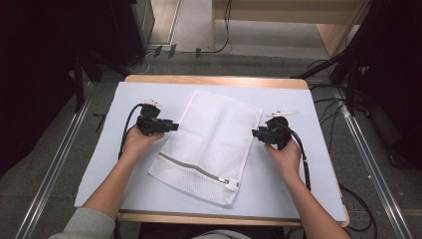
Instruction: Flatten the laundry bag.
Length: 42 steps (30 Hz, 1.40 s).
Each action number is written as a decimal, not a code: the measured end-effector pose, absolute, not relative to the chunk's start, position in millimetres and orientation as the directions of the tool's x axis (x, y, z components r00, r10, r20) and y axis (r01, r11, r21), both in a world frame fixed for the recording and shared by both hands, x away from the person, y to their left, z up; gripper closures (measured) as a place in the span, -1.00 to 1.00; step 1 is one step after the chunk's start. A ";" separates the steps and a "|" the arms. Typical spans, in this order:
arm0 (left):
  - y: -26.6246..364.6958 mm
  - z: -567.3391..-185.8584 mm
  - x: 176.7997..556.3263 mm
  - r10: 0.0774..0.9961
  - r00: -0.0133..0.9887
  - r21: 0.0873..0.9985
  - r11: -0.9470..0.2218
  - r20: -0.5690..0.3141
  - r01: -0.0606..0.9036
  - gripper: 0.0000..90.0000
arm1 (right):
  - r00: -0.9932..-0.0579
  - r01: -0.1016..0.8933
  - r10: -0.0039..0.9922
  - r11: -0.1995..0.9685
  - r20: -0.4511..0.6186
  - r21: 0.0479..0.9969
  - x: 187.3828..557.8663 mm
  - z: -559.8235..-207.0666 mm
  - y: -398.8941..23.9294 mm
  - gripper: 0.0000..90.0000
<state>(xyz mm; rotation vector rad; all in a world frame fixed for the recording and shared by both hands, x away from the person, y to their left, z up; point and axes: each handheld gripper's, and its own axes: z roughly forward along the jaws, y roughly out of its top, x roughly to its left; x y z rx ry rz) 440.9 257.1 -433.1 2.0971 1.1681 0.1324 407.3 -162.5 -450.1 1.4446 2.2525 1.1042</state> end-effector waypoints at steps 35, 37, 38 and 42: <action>240.0 -459.4 458.7 0.747 0.604 0.611 -0.348 -0.278 0.711 0.96 | -0.529 0.633 0.846 0.339 0.068 0.696 376.0 -473.3 -128.3 0.85; 239.5 -459.3 458.5 0.746 0.604 0.609 -0.347 -0.281 0.713 0.98 | -0.534 0.639 0.841 0.329 0.093 0.695 376.7 -473.6 -129.6 0.97; 239.4 -459.3 458.5 0.747 0.603 0.609 -0.347 -0.281 0.713 0.99 | -0.536 0.641 0.838 0.326 0.101 0.694 377.0 -473.6 -129.7 0.99; 240.0 -458.5 458.4 0.746 0.601 0.606 -0.344 -0.288 0.717 1.00 | -0.539 0.650 0.834 0.323 0.117 0.688 379.0 -472.7 -131.2 1.00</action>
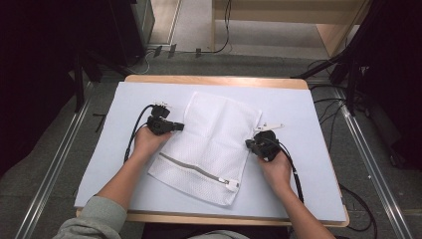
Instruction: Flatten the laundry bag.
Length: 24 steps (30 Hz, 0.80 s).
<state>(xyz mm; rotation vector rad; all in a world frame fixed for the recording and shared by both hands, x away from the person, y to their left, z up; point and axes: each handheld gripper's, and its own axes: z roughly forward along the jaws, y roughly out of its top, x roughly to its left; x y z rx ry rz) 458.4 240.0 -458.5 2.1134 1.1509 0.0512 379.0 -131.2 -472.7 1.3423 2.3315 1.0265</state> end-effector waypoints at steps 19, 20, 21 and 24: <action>246.4 -450.1 436.6 0.752 0.585 0.620 -0.310 -0.304 0.721 1.00 | -0.509 0.661 0.850 0.286 0.134 0.694 411.4 -465.0 -146.2 1.00; 247.6 -450.1 434.9 0.755 0.581 0.621 -0.304 -0.305 0.722 1.00 | -0.508 0.662 0.850 0.278 0.144 0.696 414.0 -464.4 -146.6 1.00; 249.2 -450.2 433.5 0.755 0.579 0.621 -0.301 -0.308 0.723 1.00 | -0.511 0.658 0.846 0.275 0.149 0.701 416.3 -464.1 -147.1 1.00; 253.0 -450.2 428.4 0.764 0.567 0.618 -0.292 -0.308 0.730 1.00 | -0.516 0.657 0.844 0.283 0.144 0.698 423.5 -463.1 -144.8 1.00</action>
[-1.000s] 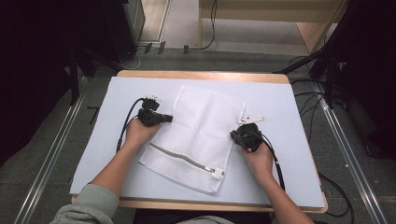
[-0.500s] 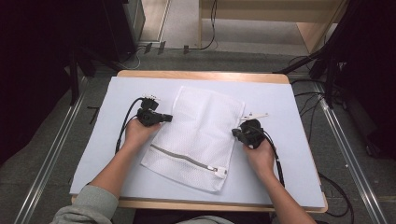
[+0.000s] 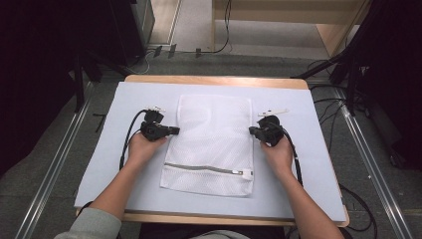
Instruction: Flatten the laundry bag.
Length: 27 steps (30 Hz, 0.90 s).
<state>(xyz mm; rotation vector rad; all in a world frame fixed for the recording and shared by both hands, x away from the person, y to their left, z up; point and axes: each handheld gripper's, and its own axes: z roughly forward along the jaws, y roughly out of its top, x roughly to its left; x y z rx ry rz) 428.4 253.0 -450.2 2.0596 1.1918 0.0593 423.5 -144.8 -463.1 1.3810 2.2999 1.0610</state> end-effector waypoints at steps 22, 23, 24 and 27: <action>265.0 -446.5 430.7 0.788 0.540 0.641 -0.255 -0.296 0.724 0.71 | -0.551 0.647 0.822 0.311 0.144 0.696 434.9 -462.1 -132.1 0.82; 264.7 -444.4 429.9 0.789 0.539 0.645 -0.251 -0.296 0.722 0.65 | -0.554 0.645 0.819 0.306 0.152 0.701 433.8 -460.2 -132.9 0.79; 264.8 -441.2 428.7 0.787 0.546 0.652 -0.257 -0.288 0.713 0.59 | -0.553 0.644 0.817 0.295 0.163 0.706 432.5 -458.3 -133.4 0.78; 264.3 -434.7 426.1 0.776 0.558 0.661 -0.256 -0.294 0.705 0.48 | -0.561 0.637 0.811 0.294 0.168 0.713 428.0 -453.6 -132.7 0.76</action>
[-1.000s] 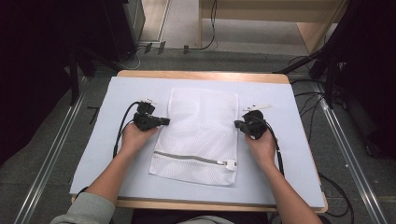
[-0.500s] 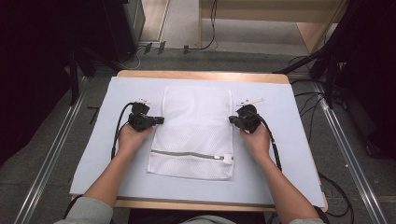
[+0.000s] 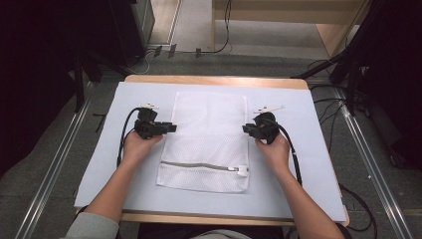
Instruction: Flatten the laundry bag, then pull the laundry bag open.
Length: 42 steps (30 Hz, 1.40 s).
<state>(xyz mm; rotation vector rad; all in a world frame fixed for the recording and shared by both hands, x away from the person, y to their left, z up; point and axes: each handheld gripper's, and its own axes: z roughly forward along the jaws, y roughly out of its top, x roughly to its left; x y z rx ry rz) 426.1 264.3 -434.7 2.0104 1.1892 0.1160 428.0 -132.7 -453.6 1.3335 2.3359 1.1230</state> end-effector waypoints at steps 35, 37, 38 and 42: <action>216.2 -401.9 373.6 0.664 0.687 0.675 -0.364 -0.294 0.641 0.12 | -0.678 0.581 0.698 0.318 0.229 0.749 348.1 -434.6 -147.0 0.59; 211.5 -402.5 369.5 0.656 0.695 0.679 -0.369 -0.293 0.635 0.12 | -0.679 0.585 0.695 0.317 0.237 0.746 344.1 -435.4 -147.5 0.62; 208.6 -402.7 367.2 0.651 0.702 0.681 -0.375 -0.290 0.629 0.12 | -0.682 0.584 0.694 0.324 0.233 0.744 342.4 -435.8 -147.5 0.63; 200.0 -402.8 362.1 0.637 0.710 0.682 -0.378 -0.299 0.626 0.12 | -0.674 0.606 0.693 0.321 0.255 0.728 336.9 -437.3 -145.6 0.68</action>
